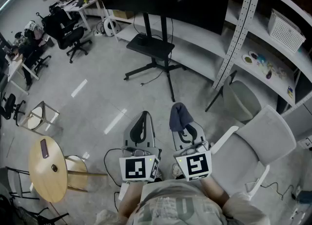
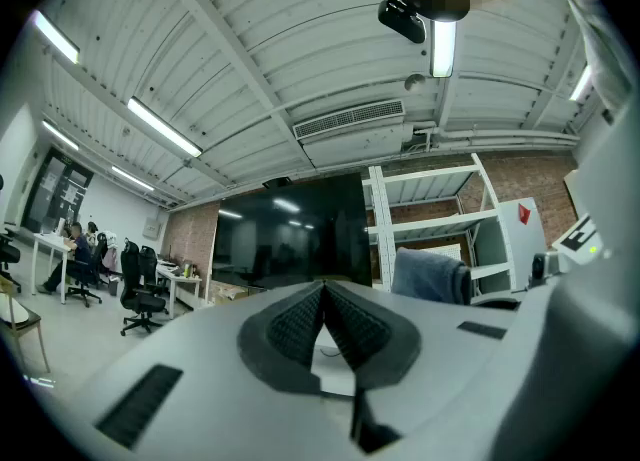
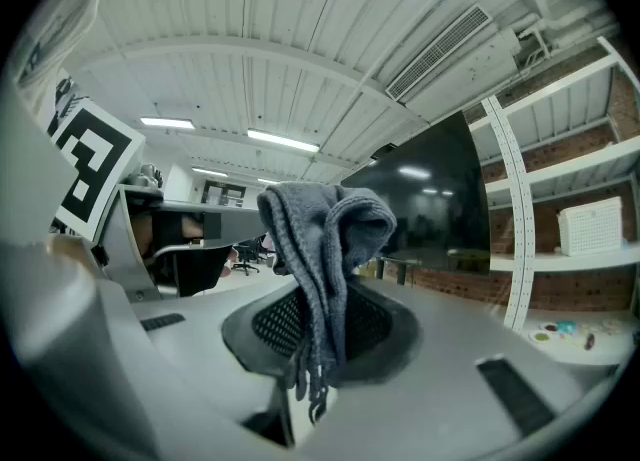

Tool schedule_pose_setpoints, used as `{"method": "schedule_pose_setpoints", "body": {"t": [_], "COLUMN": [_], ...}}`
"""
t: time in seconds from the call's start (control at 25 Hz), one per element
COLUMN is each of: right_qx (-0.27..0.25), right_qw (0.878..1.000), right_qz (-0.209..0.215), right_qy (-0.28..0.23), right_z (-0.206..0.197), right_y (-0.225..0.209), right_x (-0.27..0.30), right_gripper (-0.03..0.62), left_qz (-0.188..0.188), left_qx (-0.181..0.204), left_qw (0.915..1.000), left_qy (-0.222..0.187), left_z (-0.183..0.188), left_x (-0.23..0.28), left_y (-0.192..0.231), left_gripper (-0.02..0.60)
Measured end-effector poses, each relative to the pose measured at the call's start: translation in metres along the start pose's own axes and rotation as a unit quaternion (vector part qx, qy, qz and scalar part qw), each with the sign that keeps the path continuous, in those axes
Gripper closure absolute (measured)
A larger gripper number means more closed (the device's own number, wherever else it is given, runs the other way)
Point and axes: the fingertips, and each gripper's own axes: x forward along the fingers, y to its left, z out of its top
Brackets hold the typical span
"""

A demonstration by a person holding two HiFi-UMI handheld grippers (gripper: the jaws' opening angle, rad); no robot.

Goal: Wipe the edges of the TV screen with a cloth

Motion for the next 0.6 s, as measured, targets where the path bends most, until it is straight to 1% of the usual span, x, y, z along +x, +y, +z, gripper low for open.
{"method": "schedule_pose_setpoints", "body": {"t": [0.2,0.44,0.6], "right_qx": [0.001,-0.017,0.018], "right_qw": [1.000,1.000,0.999], "right_qz": [-0.001,0.008,0.014], "right_qy": [0.002,-0.012,-0.032], "right_z": [-0.001,0.005,0.004], "right_y": [-0.003,-0.007,-0.018], "right_x": [-0.001,-0.003,-0.005], "right_gripper": [0.530,0.530,0.530], "left_qz": [0.007,0.021,0.036], "left_qx": [-0.002,0.001,0.000], "left_qw": [1.0000,0.9998,0.9993], "left_qy": [-0.001,0.002,0.004], "left_z": [0.000,0.000,-0.004], "left_x": [-0.003,-0.004,-0.002], "left_y": [0.004,0.006,0.007], "left_gripper": [0.568,0.568,0.568]}}
